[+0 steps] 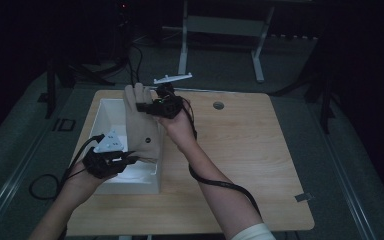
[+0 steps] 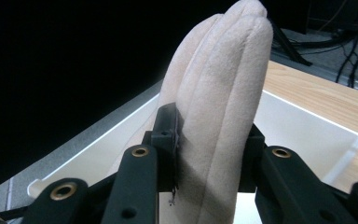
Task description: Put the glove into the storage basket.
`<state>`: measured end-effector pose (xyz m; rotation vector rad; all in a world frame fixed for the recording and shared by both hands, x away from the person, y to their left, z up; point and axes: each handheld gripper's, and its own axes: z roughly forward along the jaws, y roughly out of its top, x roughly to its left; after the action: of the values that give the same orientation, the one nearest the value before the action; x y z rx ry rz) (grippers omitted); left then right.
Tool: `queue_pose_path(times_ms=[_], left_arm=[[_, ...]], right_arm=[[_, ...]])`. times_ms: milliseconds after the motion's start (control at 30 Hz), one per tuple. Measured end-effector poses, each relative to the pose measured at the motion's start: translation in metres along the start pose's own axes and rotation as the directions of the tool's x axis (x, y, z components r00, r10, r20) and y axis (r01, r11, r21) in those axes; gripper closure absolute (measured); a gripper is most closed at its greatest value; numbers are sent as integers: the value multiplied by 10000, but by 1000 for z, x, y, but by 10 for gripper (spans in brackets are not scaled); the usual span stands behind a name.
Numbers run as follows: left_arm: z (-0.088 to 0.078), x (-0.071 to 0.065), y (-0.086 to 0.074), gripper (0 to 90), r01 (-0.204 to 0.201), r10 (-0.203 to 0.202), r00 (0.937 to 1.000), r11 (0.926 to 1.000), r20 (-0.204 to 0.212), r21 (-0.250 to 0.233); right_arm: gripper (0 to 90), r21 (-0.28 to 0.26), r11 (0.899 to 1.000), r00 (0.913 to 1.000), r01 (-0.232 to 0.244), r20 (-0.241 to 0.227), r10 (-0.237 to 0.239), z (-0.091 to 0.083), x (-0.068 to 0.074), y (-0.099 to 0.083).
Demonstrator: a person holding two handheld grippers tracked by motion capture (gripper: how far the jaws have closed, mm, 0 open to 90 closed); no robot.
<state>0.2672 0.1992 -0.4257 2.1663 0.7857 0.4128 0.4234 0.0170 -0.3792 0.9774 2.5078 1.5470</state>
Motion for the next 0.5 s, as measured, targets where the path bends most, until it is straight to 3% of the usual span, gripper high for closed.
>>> queue_pose_path(times_ms=[267,500], left_arm=[[-4,11,-23,815,540,-535,9979,9985,-377,107],[12,11,-41,814,857,-842,9952,9959,-494,303]], right_arm=[[685,265,9996,9999,63,-153,-59,27,7,0],[684,728,9971,9997,-201,-97,208,51,-1,-15]])
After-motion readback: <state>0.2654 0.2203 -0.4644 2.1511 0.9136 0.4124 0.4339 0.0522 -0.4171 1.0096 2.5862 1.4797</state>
